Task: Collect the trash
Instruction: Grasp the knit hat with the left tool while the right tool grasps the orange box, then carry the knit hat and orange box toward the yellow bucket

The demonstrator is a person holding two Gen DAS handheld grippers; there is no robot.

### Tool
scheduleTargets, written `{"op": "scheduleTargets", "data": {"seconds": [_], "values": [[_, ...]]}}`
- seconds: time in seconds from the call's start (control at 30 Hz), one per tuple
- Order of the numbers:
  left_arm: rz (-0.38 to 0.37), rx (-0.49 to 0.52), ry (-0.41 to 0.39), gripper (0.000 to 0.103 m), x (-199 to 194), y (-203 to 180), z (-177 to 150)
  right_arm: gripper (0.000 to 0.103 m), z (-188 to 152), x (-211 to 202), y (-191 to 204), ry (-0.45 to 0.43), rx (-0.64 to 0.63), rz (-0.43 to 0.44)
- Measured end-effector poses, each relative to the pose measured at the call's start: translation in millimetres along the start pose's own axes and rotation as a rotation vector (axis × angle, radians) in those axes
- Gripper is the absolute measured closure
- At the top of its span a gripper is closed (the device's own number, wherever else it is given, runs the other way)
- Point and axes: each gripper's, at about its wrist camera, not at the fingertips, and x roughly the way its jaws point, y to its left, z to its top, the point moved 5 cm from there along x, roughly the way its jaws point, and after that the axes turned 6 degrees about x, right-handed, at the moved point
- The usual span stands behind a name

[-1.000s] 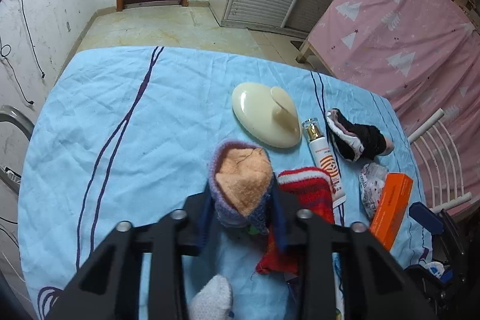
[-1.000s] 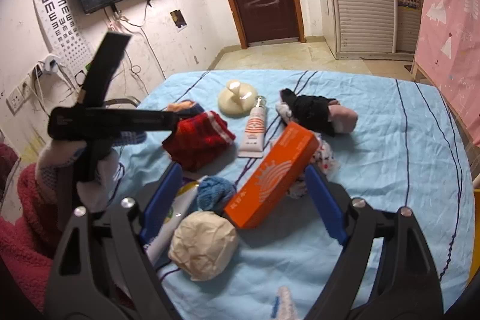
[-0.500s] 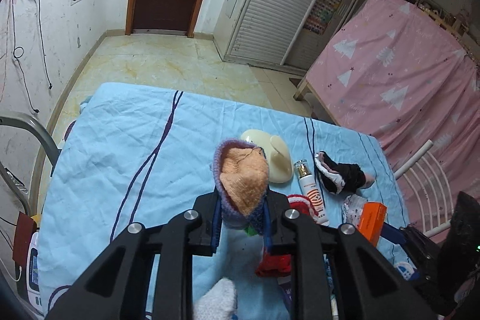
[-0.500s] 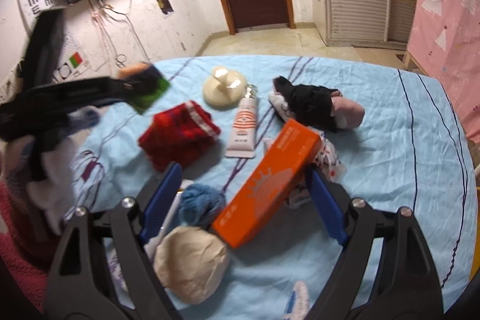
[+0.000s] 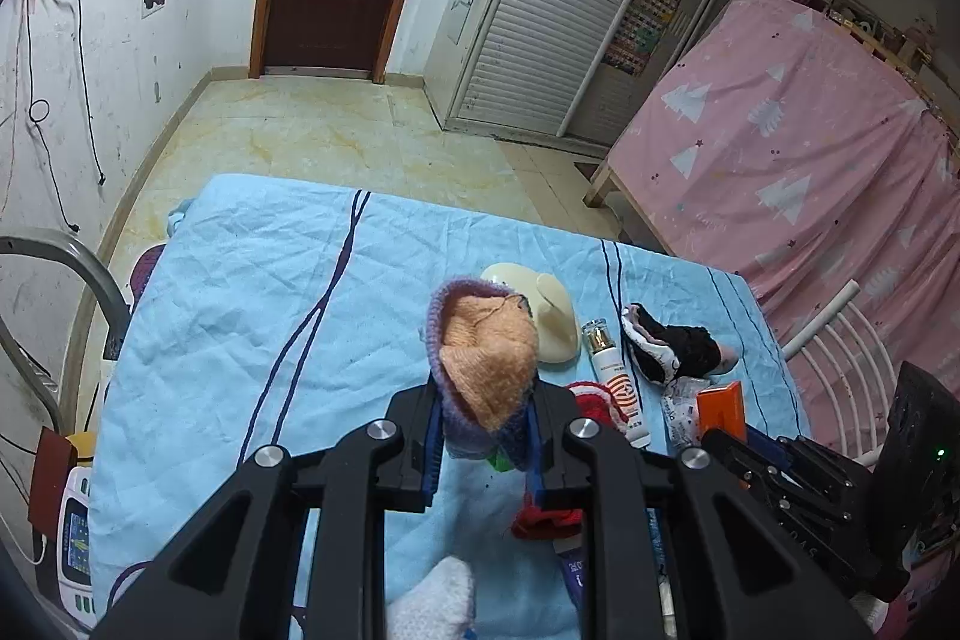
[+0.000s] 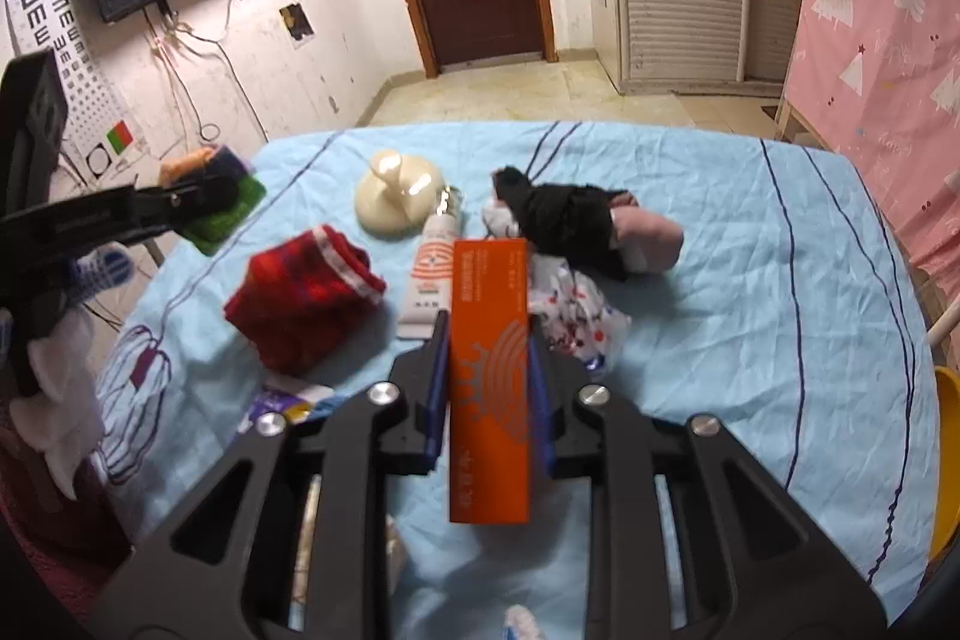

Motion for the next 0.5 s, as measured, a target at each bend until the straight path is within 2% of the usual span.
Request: {"op": "scheduleTargets", "data": {"seconds": [0.5], "values": [[0.009,0.075,-0.017,0.091,-13,-38,11,0.081,13,-34,-22,-0.095,0.040,0.030]]}}
